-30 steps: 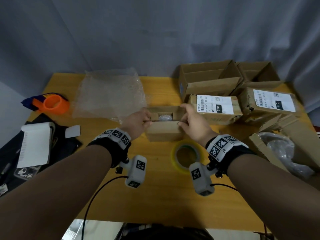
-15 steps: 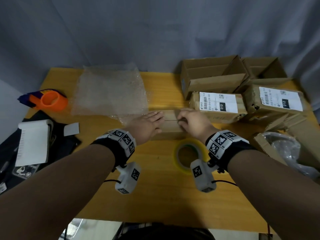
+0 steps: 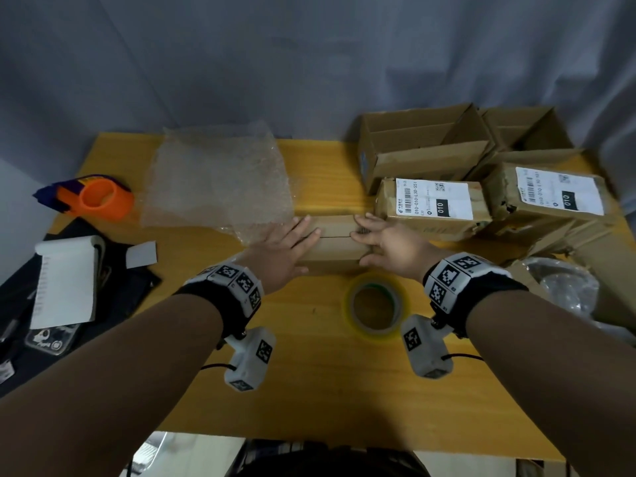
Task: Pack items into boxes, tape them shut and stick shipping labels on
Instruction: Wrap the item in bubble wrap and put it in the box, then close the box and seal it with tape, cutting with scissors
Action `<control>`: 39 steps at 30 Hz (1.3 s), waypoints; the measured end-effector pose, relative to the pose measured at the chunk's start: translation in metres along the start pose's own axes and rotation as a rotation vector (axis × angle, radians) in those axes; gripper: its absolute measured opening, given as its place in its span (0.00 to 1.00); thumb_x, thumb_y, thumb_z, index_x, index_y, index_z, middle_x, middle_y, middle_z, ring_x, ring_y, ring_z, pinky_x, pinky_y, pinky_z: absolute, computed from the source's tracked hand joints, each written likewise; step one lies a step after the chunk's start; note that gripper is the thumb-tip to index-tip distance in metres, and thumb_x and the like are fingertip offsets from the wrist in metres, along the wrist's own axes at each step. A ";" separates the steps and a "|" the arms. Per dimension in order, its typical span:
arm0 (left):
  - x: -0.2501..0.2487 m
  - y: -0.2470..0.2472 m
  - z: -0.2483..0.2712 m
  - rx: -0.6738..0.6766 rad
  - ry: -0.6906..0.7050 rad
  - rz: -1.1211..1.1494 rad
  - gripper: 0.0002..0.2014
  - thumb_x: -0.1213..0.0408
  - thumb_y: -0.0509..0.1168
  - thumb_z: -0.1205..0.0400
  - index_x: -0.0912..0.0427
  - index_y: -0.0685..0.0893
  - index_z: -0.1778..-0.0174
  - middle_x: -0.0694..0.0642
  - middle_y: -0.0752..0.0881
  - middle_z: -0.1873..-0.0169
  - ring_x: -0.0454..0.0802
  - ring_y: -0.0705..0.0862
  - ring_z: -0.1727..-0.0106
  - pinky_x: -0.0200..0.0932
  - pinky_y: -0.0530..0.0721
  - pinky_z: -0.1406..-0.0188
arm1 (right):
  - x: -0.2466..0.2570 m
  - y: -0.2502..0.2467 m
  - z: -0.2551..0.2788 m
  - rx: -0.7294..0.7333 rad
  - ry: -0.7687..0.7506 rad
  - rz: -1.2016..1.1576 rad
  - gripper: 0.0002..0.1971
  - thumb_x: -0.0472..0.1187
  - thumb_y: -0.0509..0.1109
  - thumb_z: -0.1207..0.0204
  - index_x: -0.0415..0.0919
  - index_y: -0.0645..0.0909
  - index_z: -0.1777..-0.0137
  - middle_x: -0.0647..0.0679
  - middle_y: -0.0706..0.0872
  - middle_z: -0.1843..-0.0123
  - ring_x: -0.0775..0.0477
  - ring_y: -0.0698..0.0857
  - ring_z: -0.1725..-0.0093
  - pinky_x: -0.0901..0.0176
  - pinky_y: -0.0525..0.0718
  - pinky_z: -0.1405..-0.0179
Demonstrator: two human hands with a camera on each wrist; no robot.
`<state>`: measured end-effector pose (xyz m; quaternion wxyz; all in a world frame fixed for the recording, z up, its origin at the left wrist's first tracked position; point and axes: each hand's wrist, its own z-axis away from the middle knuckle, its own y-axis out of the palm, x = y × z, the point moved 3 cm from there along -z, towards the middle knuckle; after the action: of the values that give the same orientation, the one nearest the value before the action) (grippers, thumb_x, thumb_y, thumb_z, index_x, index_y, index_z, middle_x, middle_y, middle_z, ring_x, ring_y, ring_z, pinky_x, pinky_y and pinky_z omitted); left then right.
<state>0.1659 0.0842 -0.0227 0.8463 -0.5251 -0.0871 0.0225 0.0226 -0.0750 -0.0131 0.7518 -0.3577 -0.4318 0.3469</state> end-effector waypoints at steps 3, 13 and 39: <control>0.013 0.006 0.008 0.044 -0.025 -0.010 0.36 0.42 0.46 0.14 0.48 0.33 0.18 0.59 0.33 0.18 0.56 0.39 0.16 0.56 0.41 0.18 | 0.001 0.000 -0.001 -0.003 0.027 0.014 0.31 0.47 0.69 0.21 0.45 0.64 0.20 0.52 0.50 0.14 0.52 0.47 0.16 0.57 0.47 0.19; 0.005 -0.006 0.008 0.025 -0.156 0.048 0.38 0.40 0.46 0.15 0.59 0.43 0.16 0.58 0.43 0.16 0.54 0.44 0.16 0.56 0.45 0.18 | -0.004 0.003 0.016 -0.229 0.250 -0.511 0.35 0.37 0.74 0.27 0.45 0.64 0.21 0.46 0.59 0.18 0.41 0.67 0.22 0.44 0.70 0.24; -0.010 -0.015 -0.009 0.239 -0.120 0.102 0.36 0.40 0.49 0.15 0.39 0.31 0.20 0.51 0.32 0.18 0.62 0.37 0.17 0.65 0.43 0.20 | -0.007 -0.010 0.049 -0.063 0.294 0.017 0.15 0.47 0.72 0.28 0.50 0.71 0.46 0.52 0.80 0.53 0.49 0.80 0.53 0.60 0.71 0.66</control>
<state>0.1563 0.0685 -0.0145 0.8939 -0.4220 -0.1073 0.1069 -0.0223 -0.0742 0.0103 0.7924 -0.4317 -0.3248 0.2835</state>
